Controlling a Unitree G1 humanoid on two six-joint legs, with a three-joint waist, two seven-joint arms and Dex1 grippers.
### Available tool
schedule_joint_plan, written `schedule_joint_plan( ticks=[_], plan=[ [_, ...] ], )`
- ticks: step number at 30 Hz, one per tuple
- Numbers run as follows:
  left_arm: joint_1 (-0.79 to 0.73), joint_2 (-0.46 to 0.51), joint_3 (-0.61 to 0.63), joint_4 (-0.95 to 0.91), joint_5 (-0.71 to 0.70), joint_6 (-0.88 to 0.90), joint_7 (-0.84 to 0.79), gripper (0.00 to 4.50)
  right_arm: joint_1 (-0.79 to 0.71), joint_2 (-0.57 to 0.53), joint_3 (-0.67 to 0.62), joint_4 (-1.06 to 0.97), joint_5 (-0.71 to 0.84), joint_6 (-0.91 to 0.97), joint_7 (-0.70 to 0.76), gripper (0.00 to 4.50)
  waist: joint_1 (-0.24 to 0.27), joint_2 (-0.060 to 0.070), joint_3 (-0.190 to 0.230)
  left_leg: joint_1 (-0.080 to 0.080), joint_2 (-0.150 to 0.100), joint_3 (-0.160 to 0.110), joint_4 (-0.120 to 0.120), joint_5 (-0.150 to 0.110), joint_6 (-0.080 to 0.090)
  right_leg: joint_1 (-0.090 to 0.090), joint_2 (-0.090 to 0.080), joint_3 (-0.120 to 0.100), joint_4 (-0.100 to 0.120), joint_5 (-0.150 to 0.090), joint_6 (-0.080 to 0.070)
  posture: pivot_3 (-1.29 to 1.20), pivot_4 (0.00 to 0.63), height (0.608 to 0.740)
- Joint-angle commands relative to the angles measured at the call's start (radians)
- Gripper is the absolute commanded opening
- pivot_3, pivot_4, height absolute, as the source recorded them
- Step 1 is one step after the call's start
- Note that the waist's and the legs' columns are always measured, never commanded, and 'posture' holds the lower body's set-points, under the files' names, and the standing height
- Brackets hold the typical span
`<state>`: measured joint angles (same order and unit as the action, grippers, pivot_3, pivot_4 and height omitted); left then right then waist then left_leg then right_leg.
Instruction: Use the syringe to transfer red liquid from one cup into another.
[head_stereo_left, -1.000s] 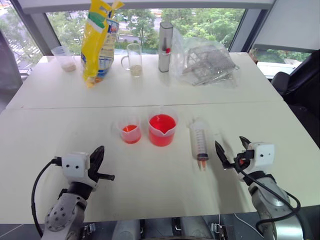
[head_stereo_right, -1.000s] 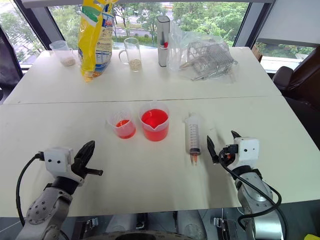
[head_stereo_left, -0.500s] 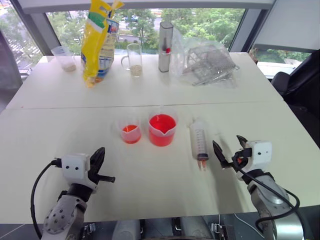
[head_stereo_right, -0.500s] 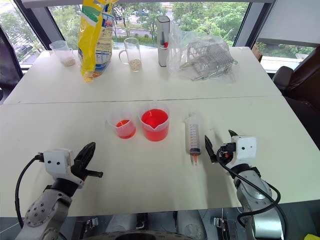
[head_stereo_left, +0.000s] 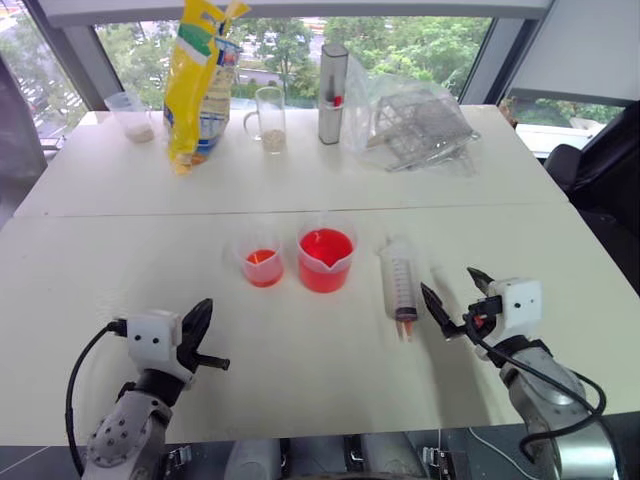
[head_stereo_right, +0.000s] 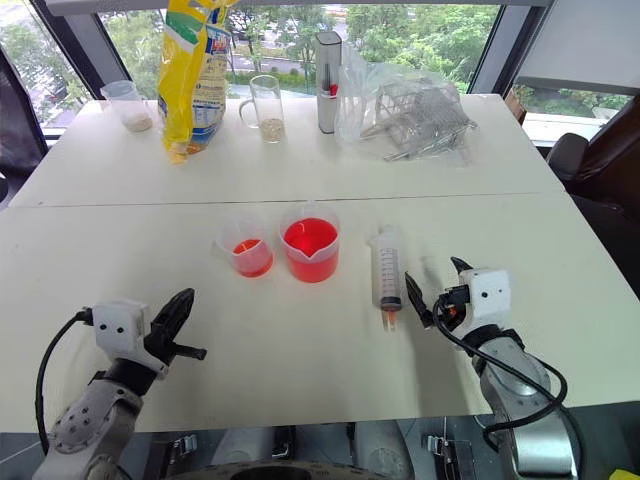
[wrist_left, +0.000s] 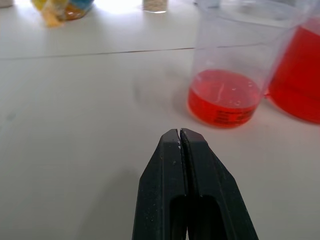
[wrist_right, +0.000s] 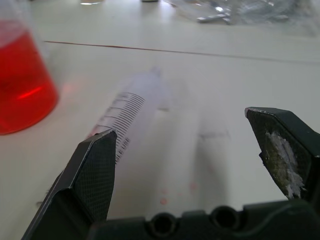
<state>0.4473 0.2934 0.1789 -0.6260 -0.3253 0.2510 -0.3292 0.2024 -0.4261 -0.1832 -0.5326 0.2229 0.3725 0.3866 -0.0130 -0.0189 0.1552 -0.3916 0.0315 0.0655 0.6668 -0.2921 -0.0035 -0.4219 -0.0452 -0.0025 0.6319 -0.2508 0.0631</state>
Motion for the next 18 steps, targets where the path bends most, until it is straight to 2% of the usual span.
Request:
schedule_joint_plan(
  ticks=[1,5,8,12,16,18],
  plan=[
    [-0.047,0.079,0.055,-0.011,-0.115,0.064,-0.09,0.0,-0.093,-0.082,-0.068,-0.003,0.1,0.098,0.075,4.46,-0.001,0.0,0.0,0.0,0.0,0.0,0.0,0.0,0.0,0.0,0.0,0.0,0.0,0.0,0.0,0.0,0.15,0.74],
    [-0.12,0.216,0.107,-0.01,-0.244,0.163,-0.204,0.0,-0.252,-0.229,-0.083,0.009,0.218,0.313,0.16,4.46,0.0,0.001,0.0,0.0,0.0,0.0,0.0,0.0,0.0,0.0,0.0,0.0,0.001,0.0,0.0,0.0,0.15,0.74],
    [-0.186,0.304,0.129,0.004,-0.329,0.229,-0.276,0.0,-0.403,-0.34,-0.077,0.038,0.331,0.558,0.204,4.46,0.001,0.001,0.001,0.0,0.0,0.0,0.0,0.0,0.0,0.0,0.0,0.0,0.001,0.0,0.0,0.0,0.15,0.74],
    [-0.261,0.374,0.114,0.04,-0.362,0.262,-0.346,0.0,-0.639,-0.406,-0.045,0.104,0.424,0.886,0.175,4.46,0.0,0.001,0.001,0.0,0.0,0.001,0.0,0.0,0.0,-0.001,-0.001,0.0,0.001,0.0,0.0,0.0,0.15,0.74],
    [-0.33,0.419,0.066,0.08,-0.34,0.253,-0.427,0.0,-0.895,-0.44,0.079,0.193,0.42,1.178,0.13,4.46,-0.001,0.002,0.002,-0.001,0.0,0.002,0.0,0.0,0.0,-0.002,-0.001,0.001,0.001,0.0,0.0,0.0,0.15,0.74],
    [-0.386,0.436,0.038,0.105,-0.317,0.233,-0.459,0.0,-1.011,-0.471,0.181,0.266,0.442,1.235,0.118,4.46,0.0,0.003,0.002,-0.001,0.0,0.002,-0.001,0.0,0.0,-0.003,-0.002,0.002,0.001,0.0,-0.001,0.0,0.15,0.74]
  ],
)
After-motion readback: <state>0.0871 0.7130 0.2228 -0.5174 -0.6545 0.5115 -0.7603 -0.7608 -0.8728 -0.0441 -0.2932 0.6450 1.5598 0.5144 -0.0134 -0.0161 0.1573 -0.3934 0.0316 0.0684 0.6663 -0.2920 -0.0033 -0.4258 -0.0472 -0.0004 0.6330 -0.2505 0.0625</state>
